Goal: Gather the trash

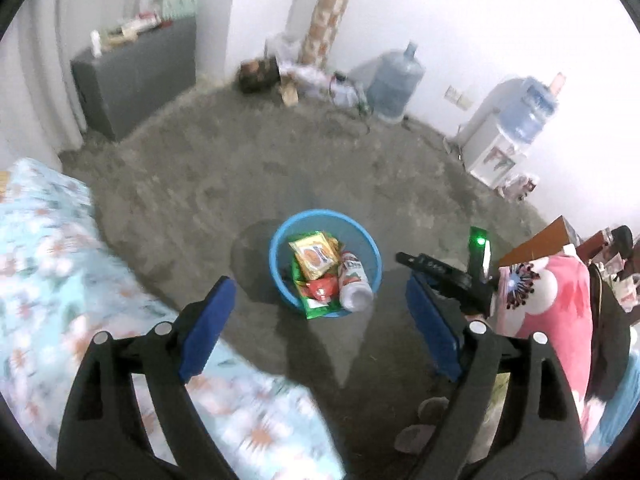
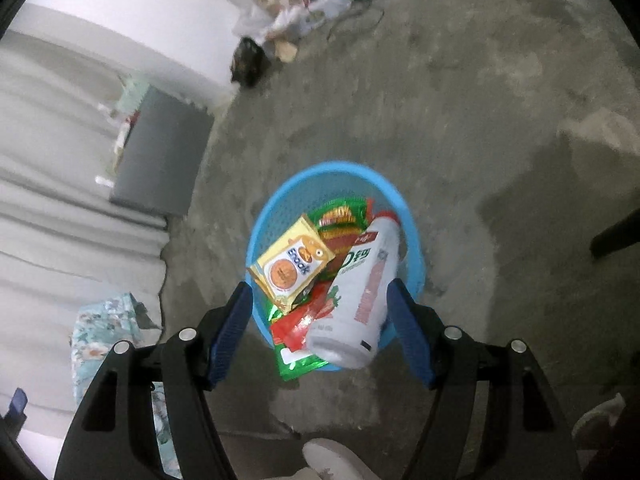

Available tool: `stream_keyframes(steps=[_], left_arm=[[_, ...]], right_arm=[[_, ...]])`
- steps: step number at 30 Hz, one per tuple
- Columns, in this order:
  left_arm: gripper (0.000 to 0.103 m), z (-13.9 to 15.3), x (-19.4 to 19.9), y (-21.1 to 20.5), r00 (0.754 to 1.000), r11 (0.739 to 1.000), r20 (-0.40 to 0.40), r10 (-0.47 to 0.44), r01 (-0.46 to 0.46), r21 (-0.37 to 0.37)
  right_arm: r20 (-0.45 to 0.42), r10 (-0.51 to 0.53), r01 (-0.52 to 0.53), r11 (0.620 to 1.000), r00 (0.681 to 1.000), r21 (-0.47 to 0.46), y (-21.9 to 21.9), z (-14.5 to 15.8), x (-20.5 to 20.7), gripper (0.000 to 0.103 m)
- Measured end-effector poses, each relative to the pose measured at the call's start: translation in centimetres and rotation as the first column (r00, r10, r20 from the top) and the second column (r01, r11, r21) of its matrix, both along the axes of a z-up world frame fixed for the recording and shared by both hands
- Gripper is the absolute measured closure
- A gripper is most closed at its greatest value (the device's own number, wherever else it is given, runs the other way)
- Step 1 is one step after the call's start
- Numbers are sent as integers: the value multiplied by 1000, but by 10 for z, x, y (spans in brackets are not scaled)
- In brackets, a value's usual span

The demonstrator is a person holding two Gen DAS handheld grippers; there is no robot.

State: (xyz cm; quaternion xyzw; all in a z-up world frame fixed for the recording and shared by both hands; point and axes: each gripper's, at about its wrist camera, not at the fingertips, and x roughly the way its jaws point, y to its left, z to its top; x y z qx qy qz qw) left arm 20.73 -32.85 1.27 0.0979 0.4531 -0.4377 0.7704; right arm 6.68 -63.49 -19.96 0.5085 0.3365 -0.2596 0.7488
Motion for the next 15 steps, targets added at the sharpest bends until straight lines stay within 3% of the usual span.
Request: stream_keyframes(steps=[2, 5, 8, 10, 11, 15], left_arm=[[20, 14, -11, 33, 999, 999, 32, 16, -14, -38], [16, 37, -31, 103, 987, 984, 101, 126, -111, -141], [10, 49, -50, 162, 954, 948, 133, 270, -239, -210], [9, 52, -60, 199, 914, 912, 139, 381, -348, -218], [9, 53, -67, 222, 871, 878, 151, 467, -436, -197], [9, 51, -85, 275, 750, 769, 171, 639, -626, -128]], right_arm=[[6, 30, -30, 998, 1000, -50, 14, 21, -1, 35], [6, 162, -158, 971, 987, -180, 58, 69, 19, 34], [7, 342, -318, 881, 940, -350, 121, 130, 42, 23], [9, 457, -395, 778, 889, -490, 178, 176, 50, 16], [8, 478, -403, 751, 878, -523, 192, 187, 50, 12], [16, 590, -422, 596, 807, -683, 280, 246, 42, 6]])
